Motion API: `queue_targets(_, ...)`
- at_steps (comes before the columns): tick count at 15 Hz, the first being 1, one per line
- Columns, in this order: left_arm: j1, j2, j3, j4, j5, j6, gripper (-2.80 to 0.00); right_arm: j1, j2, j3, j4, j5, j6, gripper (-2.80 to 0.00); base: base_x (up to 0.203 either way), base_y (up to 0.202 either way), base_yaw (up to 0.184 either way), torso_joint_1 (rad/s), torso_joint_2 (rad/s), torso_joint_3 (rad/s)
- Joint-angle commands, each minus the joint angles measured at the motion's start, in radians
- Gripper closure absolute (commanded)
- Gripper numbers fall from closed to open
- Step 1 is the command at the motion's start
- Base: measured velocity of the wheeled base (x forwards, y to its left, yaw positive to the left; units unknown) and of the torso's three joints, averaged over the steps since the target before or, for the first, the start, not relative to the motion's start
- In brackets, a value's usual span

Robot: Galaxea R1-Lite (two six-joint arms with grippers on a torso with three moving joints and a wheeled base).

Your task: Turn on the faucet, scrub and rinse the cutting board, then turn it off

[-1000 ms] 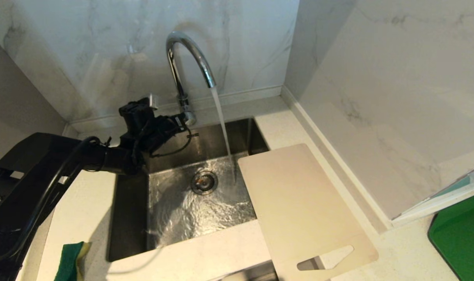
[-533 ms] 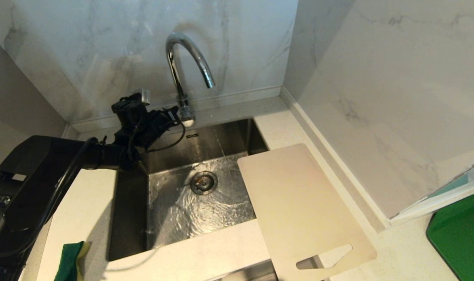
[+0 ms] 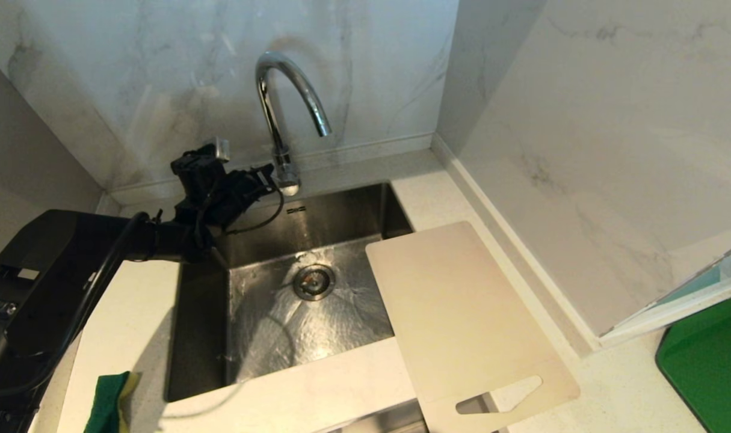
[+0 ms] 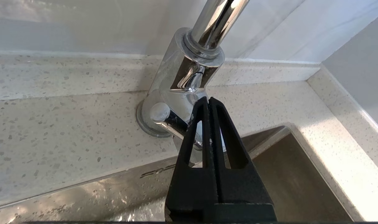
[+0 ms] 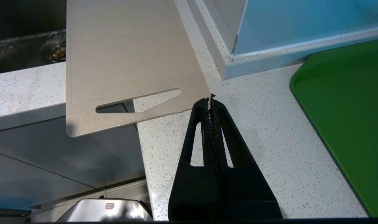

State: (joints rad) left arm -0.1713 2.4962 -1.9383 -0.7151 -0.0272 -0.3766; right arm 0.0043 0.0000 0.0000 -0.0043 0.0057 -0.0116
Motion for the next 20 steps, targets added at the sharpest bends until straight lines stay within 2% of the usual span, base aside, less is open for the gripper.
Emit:
queue_targets(1,-0.001,-0.032,0.016,0.010,-0.002,0.002,0.00,0.000,0.000,0.000,0.000,0.000,-0.001,0.00,0.000,0.000,0.000,0.000,0.00,0.000)
queue_targets(2,-0.008,-0.059,0.052,0.014,-0.005,0.007,0.00,0.000,0.000,0.000,0.000,0.000,-0.001,0.00,0.000,0.000,0.000,0.000,0.00,0.000)
queue_targets(4,-0.036,-0.145,0.200,0.017,-0.028,0.031,0.00,0.000,-0.002,0.000,0.000,-0.001,-0.001,0.00,0.000,0.000,0.000,0.000,0.00,0.000)
queue_targets(8,-0.089,-0.400,0.407,0.064,-0.040,0.074,0.00,0.000,0.000,0.000,0.000,0.000,-0.001,0.00,0.000,0.000,0.000,0.000,0.00,0.000)
queue_targets(11,-0.102,-0.614,0.516,0.249,0.020,0.159,0.00,0.000,0.000,0.000,0.000,0.000,-0.001,0.00,0.000,0.000,0.000,0.000,0.00,0.000)
queue_targets(15,-0.106,-0.836,0.625,0.414,0.139,0.332,0.00,0.000,0.000,0.000,0.000,0.000,-0.002,0.00,0.000,0.000,0.000,0.000,0.00,0.000)
queue_targets(18,-0.083,-0.949,0.665,0.568,0.159,0.370,0.00,0.000,-0.001,0.000,0.000,0.000,-0.001,0.00,0.000,0.000,0.000,0.000,0.00,0.000)
queue_targets(20,-0.047,-1.021,0.717,0.624,0.156,0.377,0.00,0.000,0.000,0.000,0.000,0.000,-0.001,0.00,0.000,0.000,0.000,0.000,0.00,0.000)
